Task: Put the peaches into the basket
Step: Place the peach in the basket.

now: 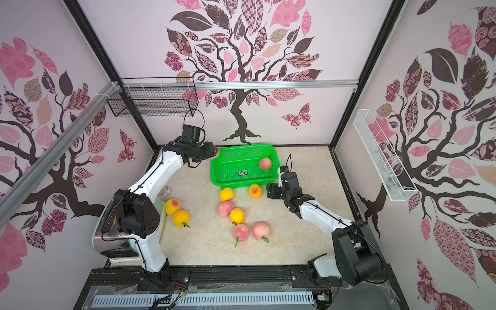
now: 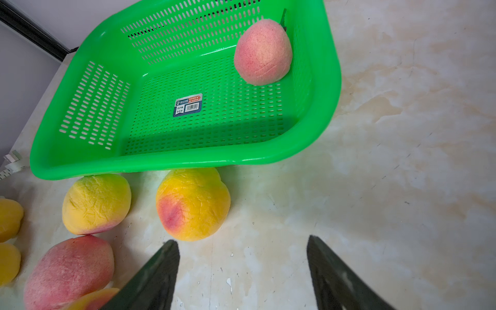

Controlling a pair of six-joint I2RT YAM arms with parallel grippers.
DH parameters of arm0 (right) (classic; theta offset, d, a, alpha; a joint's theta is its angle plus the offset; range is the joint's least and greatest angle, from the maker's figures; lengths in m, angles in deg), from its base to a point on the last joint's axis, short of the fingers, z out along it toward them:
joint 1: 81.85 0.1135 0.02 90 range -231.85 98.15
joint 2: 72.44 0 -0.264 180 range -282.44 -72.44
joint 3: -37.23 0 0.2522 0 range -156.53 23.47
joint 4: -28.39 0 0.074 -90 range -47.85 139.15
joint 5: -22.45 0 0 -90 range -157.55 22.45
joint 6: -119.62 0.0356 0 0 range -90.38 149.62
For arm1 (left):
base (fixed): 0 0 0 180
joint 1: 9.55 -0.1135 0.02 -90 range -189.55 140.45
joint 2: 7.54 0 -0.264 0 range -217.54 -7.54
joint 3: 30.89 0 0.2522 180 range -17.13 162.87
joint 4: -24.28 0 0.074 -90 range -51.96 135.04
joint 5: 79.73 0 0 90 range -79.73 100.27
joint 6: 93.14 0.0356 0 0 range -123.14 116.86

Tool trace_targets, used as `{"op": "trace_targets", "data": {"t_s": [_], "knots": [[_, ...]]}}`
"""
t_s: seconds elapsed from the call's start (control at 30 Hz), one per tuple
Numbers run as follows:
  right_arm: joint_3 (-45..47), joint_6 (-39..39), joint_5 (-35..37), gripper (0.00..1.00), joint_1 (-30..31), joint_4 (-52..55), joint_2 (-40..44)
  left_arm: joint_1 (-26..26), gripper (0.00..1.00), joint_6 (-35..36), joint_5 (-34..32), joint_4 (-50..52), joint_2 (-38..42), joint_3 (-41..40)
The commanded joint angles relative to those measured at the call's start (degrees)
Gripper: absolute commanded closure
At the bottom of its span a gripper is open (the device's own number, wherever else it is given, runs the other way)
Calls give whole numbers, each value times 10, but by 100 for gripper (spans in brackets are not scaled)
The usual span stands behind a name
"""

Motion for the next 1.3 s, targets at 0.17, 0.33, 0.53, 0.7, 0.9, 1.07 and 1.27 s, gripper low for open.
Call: {"op": "trace_targets", "data": {"t_s": [0.17, 0.33, 0.53, 0.7, 0.9, 1.07, 1.27], "knots": [[-7, 1, 9, 23, 6, -8, 1, 17, 41, 4, -10, 15, -81, 81], [-7, 3, 5, 23, 7, -8, 4, 21, 41, 9, -20, 20, -128, 115], [-7, 3, 4, 23, 8, -9, 6, 28, 41, 13, -27, 31, -199, 179], [-7, 3, 4, 23, 8, -8, 8, 31, 41, 17, -36, 48, -243, 216], [-6, 4, 3, 23, 9, -8, 8, 31, 40, 20, -53, 51, -267, 215], [-7, 5, 2, 23, 9, -8, 7, 31, 39, 26, -55, 54, -281, 215], [-7, 4, 3, 23, 9, -8, 4, 31, 38, 31, -55, 58, -310, 234]]}}
